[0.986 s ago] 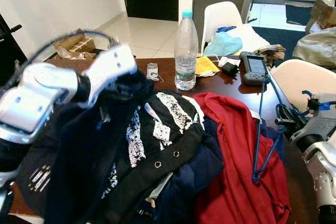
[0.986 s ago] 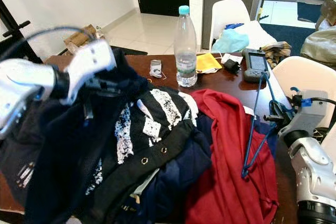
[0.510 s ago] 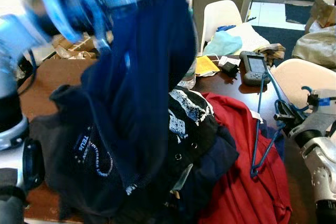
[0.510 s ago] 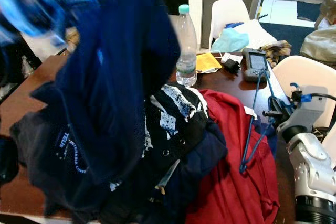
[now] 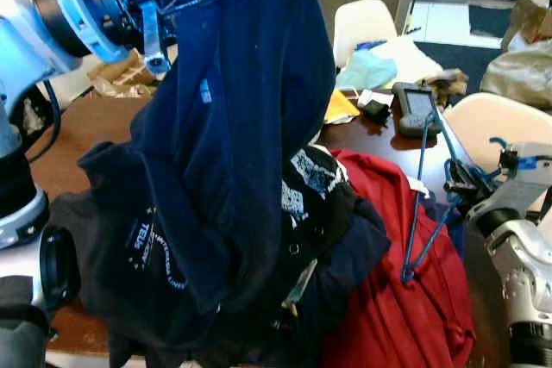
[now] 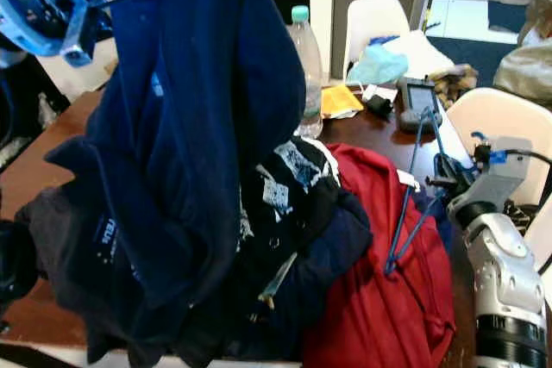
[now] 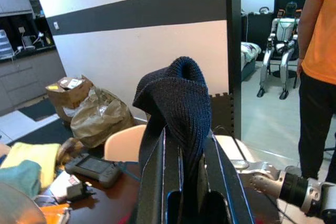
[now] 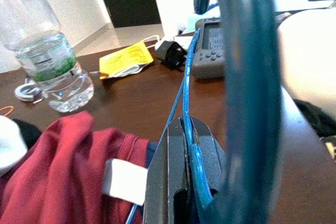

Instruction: Hang hanger

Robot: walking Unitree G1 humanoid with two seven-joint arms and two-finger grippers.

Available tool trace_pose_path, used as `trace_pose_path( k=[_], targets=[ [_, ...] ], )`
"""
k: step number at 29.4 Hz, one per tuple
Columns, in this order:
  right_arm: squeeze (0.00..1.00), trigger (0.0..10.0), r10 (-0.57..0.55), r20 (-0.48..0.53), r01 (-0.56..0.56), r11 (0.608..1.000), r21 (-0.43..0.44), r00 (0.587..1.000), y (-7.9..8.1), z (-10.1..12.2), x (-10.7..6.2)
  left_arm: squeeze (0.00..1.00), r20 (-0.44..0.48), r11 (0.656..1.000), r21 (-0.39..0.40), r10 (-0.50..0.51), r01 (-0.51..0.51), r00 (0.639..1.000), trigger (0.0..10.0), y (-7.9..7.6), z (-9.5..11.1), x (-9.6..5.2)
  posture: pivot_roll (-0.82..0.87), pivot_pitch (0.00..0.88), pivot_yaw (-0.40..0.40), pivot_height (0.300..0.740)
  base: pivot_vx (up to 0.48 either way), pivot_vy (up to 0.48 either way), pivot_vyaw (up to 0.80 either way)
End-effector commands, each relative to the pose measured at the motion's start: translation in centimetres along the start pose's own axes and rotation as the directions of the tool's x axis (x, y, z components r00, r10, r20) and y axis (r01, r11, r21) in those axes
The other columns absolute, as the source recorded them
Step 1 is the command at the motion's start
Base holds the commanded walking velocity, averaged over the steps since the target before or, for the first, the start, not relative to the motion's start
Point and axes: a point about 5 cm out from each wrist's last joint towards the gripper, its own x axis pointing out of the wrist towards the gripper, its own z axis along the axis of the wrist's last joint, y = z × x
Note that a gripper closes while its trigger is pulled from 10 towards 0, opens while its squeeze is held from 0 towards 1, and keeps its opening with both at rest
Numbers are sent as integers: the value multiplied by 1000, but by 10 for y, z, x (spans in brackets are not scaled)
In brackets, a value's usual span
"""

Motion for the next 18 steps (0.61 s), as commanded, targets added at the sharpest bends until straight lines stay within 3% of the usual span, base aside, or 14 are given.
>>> trace_pose_path(
  k=[1,9,18],
  targets=[
    [0,10000,13,14,-14,999,30,1000,5,-2,2,0,26,1000,1,-22,22,999,10000,-5,2,0,83,15,75,740,-398,0,0],
    [0,10000,30,36,-32,998,56,999,9,0,3,0,75,999,-22,-38,40,996,10000,-9,-2,7,86,13,75,740,-384,0,0],
    [0,10000,86,150,-111,979,173,985,18,16,2,0,108,998,-19,-56,59,993,10000,-19,-3,17,87,11,76,740,-382,0,0]
  ],
)
